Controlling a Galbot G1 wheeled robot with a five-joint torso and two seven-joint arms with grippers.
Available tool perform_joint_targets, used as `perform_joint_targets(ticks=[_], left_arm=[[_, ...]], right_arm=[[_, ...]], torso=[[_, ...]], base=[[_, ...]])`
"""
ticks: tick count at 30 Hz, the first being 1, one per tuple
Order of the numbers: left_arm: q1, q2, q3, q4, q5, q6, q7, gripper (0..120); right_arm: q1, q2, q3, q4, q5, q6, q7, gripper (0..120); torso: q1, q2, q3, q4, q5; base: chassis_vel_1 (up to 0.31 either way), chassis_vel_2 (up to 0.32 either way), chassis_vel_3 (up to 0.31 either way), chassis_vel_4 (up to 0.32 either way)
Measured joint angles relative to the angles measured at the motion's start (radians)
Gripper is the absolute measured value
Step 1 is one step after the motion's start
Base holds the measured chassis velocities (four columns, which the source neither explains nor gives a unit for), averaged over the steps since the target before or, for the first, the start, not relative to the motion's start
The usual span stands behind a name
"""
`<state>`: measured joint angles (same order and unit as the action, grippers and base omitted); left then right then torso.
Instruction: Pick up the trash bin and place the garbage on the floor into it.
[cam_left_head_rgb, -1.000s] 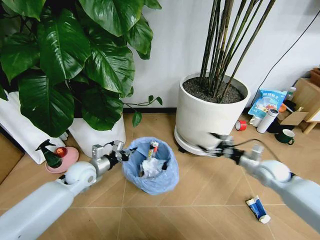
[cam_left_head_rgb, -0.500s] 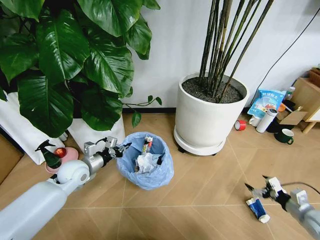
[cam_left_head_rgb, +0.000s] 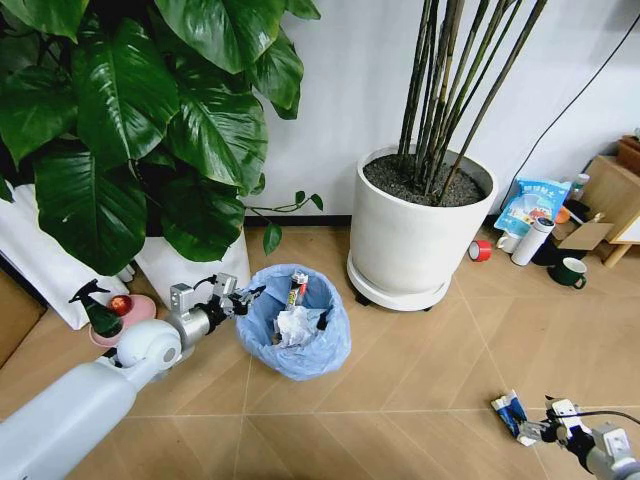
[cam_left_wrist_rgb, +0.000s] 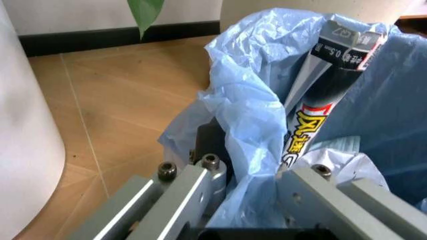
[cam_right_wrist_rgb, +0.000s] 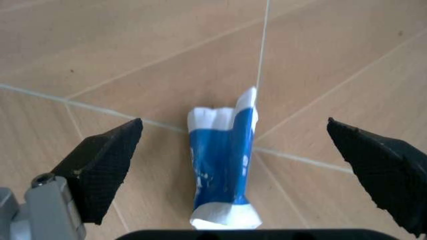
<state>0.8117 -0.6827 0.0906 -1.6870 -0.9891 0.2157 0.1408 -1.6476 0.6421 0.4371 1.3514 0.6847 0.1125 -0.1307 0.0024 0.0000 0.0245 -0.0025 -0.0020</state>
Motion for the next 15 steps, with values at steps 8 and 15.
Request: perform_joint_targets(ticks=[8,15], left_arm=[[0.004,0.014,-0.001,-0.008,-0.008,0.002,-0.002,0],[0.003,0.024,-0.001,-0.015,-0.015,0.004,-0.005,0]], right_arm=[[0.101,0.075,-0.068,-0.109,-0.007,-0.008,0.001,100],[0.156,0.114,-0.100,-0.196,-0.028,0.005,-0.021,100]], torso=[[0.000,0.000,0.000,0.0001,-0.0001],[0.000,0.000,0.000,-0.0001,-0.0001]], base=[[0.000,0.000,0.000,0.000],[0.000,0.000,0.000,0.000]])
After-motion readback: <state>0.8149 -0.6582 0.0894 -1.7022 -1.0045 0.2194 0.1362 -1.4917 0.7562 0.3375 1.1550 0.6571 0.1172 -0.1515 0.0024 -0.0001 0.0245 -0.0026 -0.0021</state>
